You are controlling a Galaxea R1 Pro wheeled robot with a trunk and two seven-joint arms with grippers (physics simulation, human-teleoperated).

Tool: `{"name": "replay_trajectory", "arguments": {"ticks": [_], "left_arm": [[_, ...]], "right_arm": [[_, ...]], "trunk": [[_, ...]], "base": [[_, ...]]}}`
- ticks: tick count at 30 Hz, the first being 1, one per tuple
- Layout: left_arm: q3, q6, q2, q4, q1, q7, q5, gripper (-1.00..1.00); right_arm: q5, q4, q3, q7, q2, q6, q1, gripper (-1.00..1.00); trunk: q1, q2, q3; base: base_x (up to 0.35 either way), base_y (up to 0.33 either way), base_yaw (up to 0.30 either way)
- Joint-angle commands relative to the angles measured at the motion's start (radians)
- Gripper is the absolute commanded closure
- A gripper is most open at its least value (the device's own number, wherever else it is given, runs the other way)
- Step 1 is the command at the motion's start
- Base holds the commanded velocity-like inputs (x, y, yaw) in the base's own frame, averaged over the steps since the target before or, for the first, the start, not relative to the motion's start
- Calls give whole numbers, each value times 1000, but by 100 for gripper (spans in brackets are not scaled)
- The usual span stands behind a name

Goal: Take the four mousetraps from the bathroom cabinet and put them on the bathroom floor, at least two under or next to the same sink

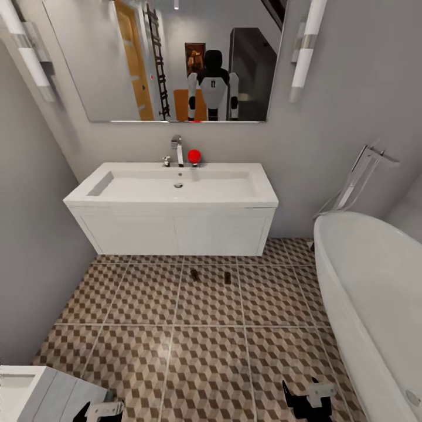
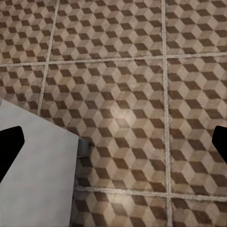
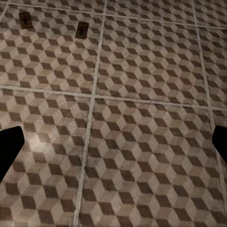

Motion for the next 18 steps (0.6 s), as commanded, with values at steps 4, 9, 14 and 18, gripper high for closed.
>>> {"name": "replay_trajectory", "arguments": {"ticks": [4,9,14,18], "left_arm": [[-8,-4,-1,3,0,7,-1,-100],[-8,-4,-1,3,0,7,-1,-100],[-8,-4,-1,3,0,7,-1,-100],[-8,-4,-1,3,0,7,-1,-100]], "right_arm": [[-10,0,8,3,0,-3,0,-100],[-10,0,8,3,0,-3,0,-100],[-10,0,8,3,0,-3,0,-100],[-10,0,8,3,0,-3,0,-100]], "trunk": [[-15,28,18],[-35,63,41],[-54,98,64],[-69,126,83]], "base": [[0,0,72],[0,0,73],[0,0,73],[0,0,73]]}}
